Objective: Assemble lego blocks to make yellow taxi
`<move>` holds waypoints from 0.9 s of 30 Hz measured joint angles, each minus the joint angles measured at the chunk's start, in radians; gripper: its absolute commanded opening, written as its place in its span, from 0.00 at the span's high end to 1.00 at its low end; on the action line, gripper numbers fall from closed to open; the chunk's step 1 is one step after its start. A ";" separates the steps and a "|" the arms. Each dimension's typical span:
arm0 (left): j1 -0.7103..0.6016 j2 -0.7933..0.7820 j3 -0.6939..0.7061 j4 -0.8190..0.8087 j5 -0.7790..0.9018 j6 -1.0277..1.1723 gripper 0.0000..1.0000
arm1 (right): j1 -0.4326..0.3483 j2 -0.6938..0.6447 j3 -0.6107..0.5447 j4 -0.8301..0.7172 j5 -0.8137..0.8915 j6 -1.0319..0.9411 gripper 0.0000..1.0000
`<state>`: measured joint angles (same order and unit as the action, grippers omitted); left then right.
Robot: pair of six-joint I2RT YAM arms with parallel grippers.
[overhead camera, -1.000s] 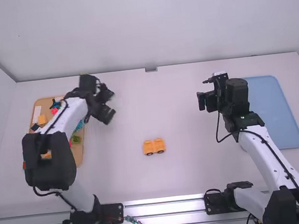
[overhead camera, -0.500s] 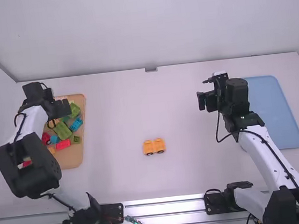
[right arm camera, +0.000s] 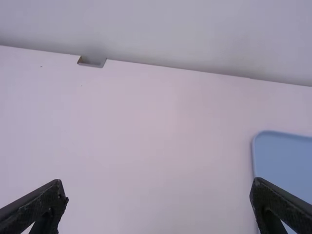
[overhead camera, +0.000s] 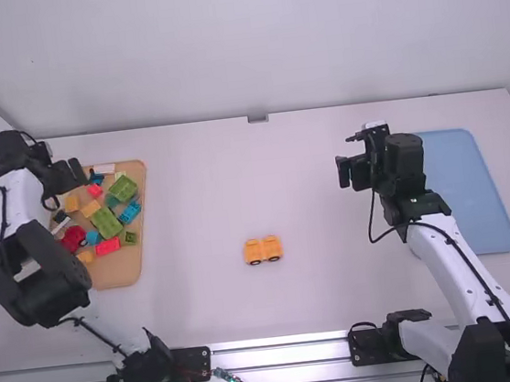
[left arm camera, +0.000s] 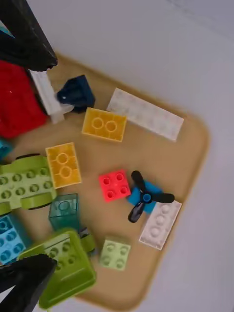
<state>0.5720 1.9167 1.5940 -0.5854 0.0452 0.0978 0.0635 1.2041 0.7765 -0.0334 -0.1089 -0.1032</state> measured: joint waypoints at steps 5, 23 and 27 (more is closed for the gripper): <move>0.000 0.124 0.106 -0.047 -0.016 0.028 0.01 | 0.000 0.000 0.000 -0.002 0.000 0.000 0.01; 0.004 0.354 0.280 -0.055 -0.110 0.163 0.34 | 0.000 0.000 0.000 -0.003 0.000 0.001 0.01; 0.008 0.354 0.278 -0.077 -0.106 0.158 0.32 | 0.000 0.000 0.000 -0.003 0.000 -0.004 0.01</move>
<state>0.5804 2.2704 1.8721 -0.6628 -0.0612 0.2554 0.0635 1.2041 0.7765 -0.0368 -0.1085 -0.1070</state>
